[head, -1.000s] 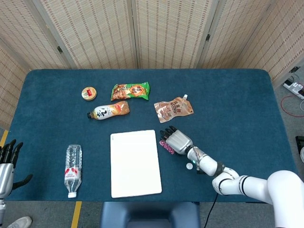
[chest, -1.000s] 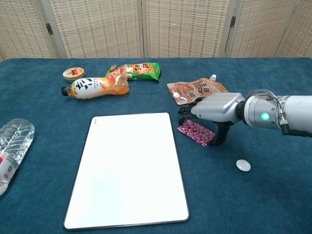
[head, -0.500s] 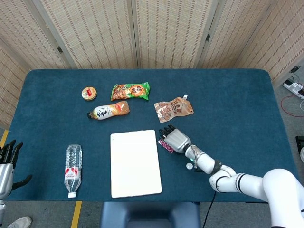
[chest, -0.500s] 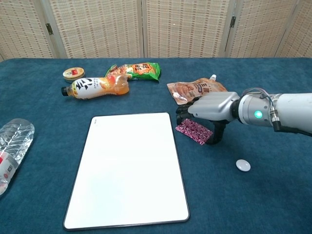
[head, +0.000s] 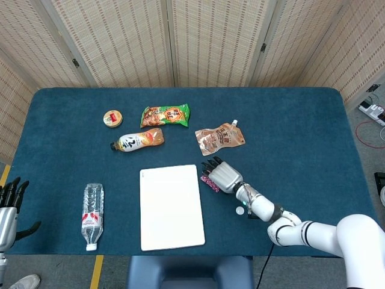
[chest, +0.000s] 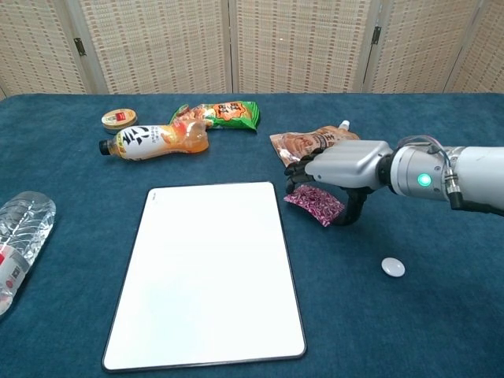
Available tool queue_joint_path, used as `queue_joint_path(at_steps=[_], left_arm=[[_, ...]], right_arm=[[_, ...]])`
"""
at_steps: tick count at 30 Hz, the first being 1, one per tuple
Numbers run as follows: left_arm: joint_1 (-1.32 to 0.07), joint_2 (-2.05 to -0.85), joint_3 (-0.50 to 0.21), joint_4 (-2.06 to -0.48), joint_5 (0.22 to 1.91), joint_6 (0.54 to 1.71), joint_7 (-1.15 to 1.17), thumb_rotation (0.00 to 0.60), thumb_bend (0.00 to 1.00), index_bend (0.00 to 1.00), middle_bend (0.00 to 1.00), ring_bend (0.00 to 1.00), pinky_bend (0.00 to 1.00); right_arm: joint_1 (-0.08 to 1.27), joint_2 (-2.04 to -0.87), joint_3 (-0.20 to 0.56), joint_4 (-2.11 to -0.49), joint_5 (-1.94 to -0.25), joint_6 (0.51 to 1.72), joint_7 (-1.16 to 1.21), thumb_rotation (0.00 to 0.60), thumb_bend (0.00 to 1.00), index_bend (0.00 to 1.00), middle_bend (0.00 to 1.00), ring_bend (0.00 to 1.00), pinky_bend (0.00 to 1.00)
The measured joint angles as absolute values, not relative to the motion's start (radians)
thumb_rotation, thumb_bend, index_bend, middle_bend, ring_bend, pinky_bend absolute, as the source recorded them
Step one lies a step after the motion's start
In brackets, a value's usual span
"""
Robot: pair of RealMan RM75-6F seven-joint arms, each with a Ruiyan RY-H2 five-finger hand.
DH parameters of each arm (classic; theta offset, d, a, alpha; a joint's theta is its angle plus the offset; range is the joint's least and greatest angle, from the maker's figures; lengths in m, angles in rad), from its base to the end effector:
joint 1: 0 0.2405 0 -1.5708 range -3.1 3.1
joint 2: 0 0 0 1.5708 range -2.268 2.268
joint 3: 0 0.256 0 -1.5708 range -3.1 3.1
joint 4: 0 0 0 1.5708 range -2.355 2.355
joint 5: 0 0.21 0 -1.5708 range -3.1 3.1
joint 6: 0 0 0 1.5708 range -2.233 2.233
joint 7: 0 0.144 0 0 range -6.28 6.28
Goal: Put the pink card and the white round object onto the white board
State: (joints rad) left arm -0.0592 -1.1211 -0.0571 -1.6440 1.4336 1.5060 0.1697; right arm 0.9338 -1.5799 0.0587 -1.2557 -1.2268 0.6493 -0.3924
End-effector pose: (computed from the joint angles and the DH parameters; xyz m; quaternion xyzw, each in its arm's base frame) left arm -0.3161 0.1737 0.1627 -0.5899 -0.3628 -0.3357 0.6385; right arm -0.1472 -0.3661 -0.0573 0.8831 -0.2278 0.2201 0.3462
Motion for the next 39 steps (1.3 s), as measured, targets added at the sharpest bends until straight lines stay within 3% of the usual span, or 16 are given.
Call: queue_joint_path(at_steps=[9,16,18,22,26,33,39], left_arm=[[-0.060,-1.121,-0.056,-1.647,1.440,1.510,0.171,0.600,0.21,0.07,0.00,0.06,0.00],[-0.054,-1.113,-0.055,-1.650,1.445,1.519,0.168,0.600,0.21,0.07,0.00,0.06,0.00],[-0.051,-1.112,-0.055,-1.650,1.444,1.522,0.166,0.600,0.21,0.07,0.00,0.06,0.00],[-0.047,-1.112,-0.052,-1.647,1.446,1.526,0.160,0.600,0.21,0.07,0.00,0.06,0.00],[-0.043,-1.113,-0.050,-1.640,1.443,1.527,0.154,0.600,0.21,0.07,0.00,0.06,0.00],[-0.044,-1.115,-0.050,-1.634,1.454,1.529,0.145,0.600,0.21,0.07,0.00,0.06,0.00],[-0.052,-1.118,-0.051,-1.640,1.465,1.526,0.152,0.600,0.21,0.07,0.00,0.06,0.00]], right_arm=[[0.948,-1.540,0.079,-1.393,-1.268,0.696,-0.411,0.600,0.33,0.30,0.08,0.00,0.00],[1.001,-1.595,0.102,-1.398,-1.241,0.660,-0.447,0.600,0.33,0.28,0.08,0.00,0.00],[1.020,-1.614,0.112,-1.385,-1.217,0.646,-0.461,0.600,0.33,0.24,0.08,0.00,0.00],[1.047,-1.638,0.120,-1.367,-1.170,0.625,-0.493,0.600,0.33,0.07,0.07,0.00,0.00],[1.053,-1.637,0.114,-1.374,-1.142,0.632,-0.520,0.600,0.33,0.00,0.07,0.00,0.00],[1.004,-1.540,0.085,-1.486,-1.169,0.715,-0.513,0.600,0.33,0.00,0.07,0.00,0.00],[0.894,-1.394,0.025,-1.616,-1.259,0.850,-0.461,0.600,0.33,0.13,0.10,0.00,0.00]])
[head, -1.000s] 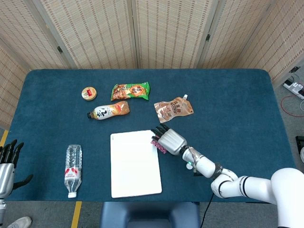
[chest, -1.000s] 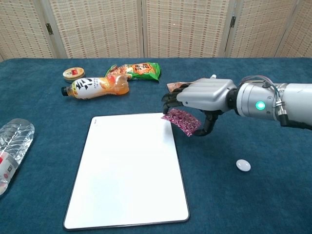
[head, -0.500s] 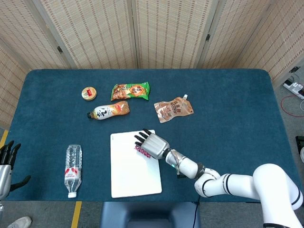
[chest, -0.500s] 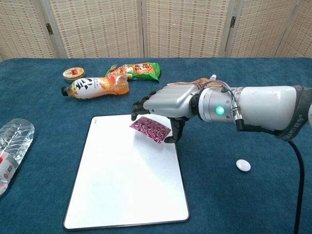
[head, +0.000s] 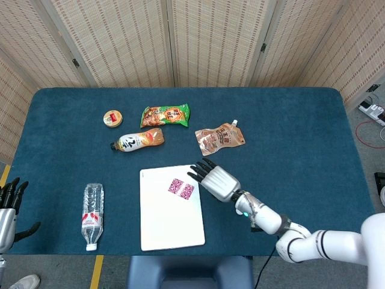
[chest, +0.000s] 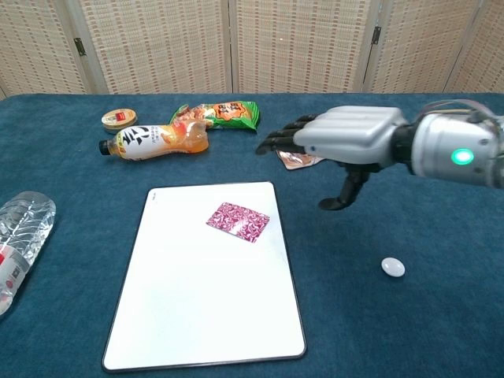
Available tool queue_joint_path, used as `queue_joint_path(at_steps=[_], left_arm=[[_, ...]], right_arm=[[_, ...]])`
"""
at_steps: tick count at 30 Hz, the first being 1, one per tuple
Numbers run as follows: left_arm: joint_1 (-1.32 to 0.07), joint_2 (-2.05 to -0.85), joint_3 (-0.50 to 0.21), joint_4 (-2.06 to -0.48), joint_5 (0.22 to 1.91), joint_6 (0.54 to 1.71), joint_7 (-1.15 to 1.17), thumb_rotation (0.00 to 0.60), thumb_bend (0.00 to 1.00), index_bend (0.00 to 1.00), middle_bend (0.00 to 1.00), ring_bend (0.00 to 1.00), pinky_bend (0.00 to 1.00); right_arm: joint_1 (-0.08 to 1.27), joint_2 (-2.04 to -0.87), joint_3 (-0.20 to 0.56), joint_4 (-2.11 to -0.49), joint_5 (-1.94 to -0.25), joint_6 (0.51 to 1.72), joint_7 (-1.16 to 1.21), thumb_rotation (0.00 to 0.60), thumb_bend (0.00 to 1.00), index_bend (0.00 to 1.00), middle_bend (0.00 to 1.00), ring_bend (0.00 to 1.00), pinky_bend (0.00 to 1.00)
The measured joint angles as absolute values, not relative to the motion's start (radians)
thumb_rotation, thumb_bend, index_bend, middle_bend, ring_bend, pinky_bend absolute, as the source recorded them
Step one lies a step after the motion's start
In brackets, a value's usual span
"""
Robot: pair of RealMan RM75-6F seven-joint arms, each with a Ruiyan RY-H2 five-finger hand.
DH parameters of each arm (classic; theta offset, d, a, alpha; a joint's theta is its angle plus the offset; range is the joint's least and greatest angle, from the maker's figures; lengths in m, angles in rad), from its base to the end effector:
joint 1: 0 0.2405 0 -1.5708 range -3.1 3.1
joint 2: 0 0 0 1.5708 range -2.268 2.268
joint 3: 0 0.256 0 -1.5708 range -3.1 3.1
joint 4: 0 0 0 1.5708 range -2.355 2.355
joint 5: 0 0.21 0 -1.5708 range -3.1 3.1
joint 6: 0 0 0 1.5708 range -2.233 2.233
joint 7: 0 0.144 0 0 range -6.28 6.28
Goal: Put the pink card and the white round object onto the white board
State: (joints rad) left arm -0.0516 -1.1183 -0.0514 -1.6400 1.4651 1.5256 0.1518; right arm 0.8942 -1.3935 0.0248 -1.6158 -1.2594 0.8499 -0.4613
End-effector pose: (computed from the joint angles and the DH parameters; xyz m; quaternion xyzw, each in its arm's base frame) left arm -0.3136 0.1704 0.1642 -0.5925 -0.3566 -0.3469 0.6336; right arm -0.1171 -0.3223 -0.0098 0.8716 -0.2084 0.2945 0.3319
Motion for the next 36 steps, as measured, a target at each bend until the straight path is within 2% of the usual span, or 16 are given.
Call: queue_joint_path(at_steps=[5,13,25,36], left_arm=[[-0.059,-1.119,-0.053,-1.653,1.476,1.524,0.164,0.600,0.21,0.07,0.00,0.06,0.00],[-0.065,-1.118,-0.052,-1.668,1.487,1.523,0.178,0.600,0.21,0.07,0.00,0.06,0.00],[-0.062,-1.116,-0.048,-1.670,1.488,1.525,0.174,0.600,0.21,0.07,0.00,0.06,0.00],[-0.061,-1.114,-0.048,-1.667,1.484,1.524,0.173,0.600,0.21,0.07,0.00,0.06,0.00]], right_arm=[[0.806,-1.320,-0.056,-1.649,-1.358,0.930,-0.414,0.600,0.33,0.24,0.12,0.01,0.00],[0.695,-1.310,-0.150,-1.602,-1.475,0.994,-0.347,0.600,0.33,0.29,0.14,0.00,0.00],[0.628,-1.378,-0.167,-1.483,-1.520,1.000,-0.278,0.600,0.33,0.32,0.15,0.01,0.00],[0.617,-1.423,-0.139,-1.418,-1.531,0.964,-0.248,0.600,0.33,0.35,0.16,0.02,0.00]])
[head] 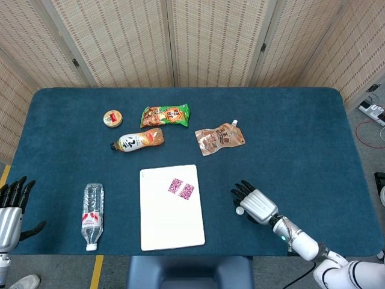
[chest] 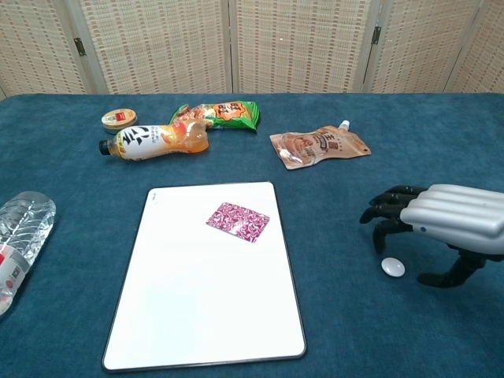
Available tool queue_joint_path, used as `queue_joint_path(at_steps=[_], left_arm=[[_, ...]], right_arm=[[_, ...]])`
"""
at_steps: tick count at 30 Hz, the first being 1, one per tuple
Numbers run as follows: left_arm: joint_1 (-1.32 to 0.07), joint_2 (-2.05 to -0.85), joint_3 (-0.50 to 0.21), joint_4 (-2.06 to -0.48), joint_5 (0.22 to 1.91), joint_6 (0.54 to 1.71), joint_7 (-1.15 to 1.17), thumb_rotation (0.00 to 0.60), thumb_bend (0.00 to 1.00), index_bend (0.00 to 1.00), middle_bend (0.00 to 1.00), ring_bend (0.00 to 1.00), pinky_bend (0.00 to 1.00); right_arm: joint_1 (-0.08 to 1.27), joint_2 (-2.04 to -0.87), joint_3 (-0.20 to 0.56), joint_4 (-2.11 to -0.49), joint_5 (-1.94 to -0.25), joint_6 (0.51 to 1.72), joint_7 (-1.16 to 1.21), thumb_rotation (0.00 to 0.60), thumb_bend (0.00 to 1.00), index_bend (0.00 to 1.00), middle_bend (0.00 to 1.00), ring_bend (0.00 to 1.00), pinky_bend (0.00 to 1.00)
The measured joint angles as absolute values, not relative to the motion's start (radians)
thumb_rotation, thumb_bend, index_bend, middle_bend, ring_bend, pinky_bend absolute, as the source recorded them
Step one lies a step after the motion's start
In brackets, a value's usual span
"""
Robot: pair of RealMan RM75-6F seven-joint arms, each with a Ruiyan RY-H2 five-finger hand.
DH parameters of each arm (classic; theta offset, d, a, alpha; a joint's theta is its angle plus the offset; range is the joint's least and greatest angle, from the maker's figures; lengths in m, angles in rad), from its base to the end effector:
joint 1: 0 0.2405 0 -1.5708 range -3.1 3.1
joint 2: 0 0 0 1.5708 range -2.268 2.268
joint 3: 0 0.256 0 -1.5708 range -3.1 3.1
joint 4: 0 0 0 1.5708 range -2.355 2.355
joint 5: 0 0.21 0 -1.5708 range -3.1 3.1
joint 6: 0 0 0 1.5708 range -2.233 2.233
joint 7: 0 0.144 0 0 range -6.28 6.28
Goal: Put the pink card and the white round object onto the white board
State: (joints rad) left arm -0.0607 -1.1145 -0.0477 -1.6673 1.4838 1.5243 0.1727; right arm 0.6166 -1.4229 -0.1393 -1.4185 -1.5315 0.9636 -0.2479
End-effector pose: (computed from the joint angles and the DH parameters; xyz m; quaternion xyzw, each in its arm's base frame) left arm -0.3048 0.1723 0.1612 -0.6011 -0.3520 -0.3526 0.6249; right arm -0.2378 -0.2629 -0.0130 0.8672 -0.2635 0.2477 0.3424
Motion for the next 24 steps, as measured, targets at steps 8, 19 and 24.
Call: queue_joint_path(at_steps=[8,19,24], left_arm=[[-0.059,-1.114,-0.048,-1.665,1.481,1.526,0.175,0.600,0.21,0.07,0.00,0.06,0.00],[-0.059,-1.113,-0.049,-1.663,1.478,1.524,0.174,0.600,0.21,0.07,0.00,0.06,0.00],[-0.058,-1.114,-0.048,-1.659,1.476,1.523,0.172,0.600,0.21,0.07,0.00,0.06,0.00]], right_arm=[[0.620,-1.442,-0.123,-1.399,-1.535,0.938,-0.243,0.600,0.33,0.37,0.16,0.02,0.00],[0.621,-1.464,-0.109,-1.379,-1.544,0.922,-0.238,0.600,0.33,0.41,0.17,0.02,0.00],[0.623,-1.470,-0.101,-1.374,-1.541,0.911,-0.245,0.600,0.33,0.45,0.18,0.03,0.00]])
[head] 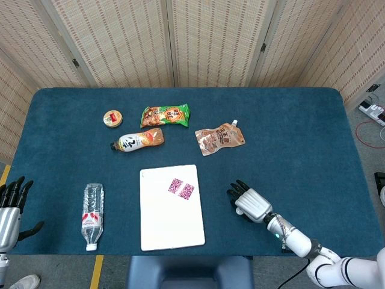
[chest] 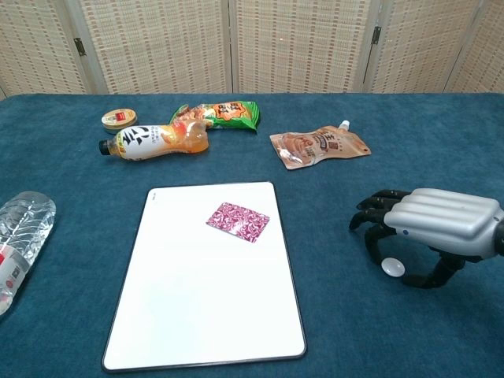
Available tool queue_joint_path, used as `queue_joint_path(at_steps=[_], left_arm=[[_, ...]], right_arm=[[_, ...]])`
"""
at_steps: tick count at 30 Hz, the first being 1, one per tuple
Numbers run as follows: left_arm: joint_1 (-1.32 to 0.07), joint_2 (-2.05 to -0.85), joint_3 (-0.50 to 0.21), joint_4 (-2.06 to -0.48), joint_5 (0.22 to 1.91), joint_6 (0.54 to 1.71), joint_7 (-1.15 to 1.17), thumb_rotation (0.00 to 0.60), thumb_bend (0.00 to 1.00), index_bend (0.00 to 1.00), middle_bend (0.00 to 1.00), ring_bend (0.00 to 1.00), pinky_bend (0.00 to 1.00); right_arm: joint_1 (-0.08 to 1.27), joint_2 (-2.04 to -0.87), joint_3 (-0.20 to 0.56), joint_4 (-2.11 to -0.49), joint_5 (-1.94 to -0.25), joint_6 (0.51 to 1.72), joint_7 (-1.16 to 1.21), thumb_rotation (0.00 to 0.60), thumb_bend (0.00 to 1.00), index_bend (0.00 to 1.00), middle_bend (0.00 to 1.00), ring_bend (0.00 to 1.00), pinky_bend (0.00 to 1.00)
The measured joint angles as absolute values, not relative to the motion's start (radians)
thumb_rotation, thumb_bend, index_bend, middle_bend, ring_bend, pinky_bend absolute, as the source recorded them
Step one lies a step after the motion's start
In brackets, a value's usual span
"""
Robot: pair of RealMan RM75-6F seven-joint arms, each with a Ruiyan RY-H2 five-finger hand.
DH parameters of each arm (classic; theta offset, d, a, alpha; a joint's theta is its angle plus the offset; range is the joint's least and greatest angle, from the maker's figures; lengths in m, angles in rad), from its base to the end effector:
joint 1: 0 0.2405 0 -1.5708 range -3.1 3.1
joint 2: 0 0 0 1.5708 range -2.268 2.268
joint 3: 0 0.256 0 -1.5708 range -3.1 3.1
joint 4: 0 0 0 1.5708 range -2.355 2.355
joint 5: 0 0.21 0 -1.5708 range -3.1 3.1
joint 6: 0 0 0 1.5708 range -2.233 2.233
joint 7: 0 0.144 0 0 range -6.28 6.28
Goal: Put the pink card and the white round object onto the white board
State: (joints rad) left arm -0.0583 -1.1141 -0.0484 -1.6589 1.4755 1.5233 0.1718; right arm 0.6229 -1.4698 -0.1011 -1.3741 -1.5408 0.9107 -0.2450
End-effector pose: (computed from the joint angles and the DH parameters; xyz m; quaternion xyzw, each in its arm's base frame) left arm -0.3080 0.1718 0.1625 -0.5994 -0.3523 -0.3477 0.6290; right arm -0.2326 -0.2701 -0.0278 0.8714 -0.2616 0.2453 0.3347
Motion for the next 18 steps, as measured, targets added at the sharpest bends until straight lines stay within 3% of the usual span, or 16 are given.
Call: queue_joint_path(at_steps=[18], left_arm=[[-0.057,-1.117,-0.049,-1.648,1.470,1.521,0.162,0.600,0.21,0.07,0.00,0.06,0.00]], right_arm=[[0.627,-1.458,-0.070,-1.410,-1.525,0.899,-0.246,0.600,0.33,0.48,0.19,0.04,0.00]])
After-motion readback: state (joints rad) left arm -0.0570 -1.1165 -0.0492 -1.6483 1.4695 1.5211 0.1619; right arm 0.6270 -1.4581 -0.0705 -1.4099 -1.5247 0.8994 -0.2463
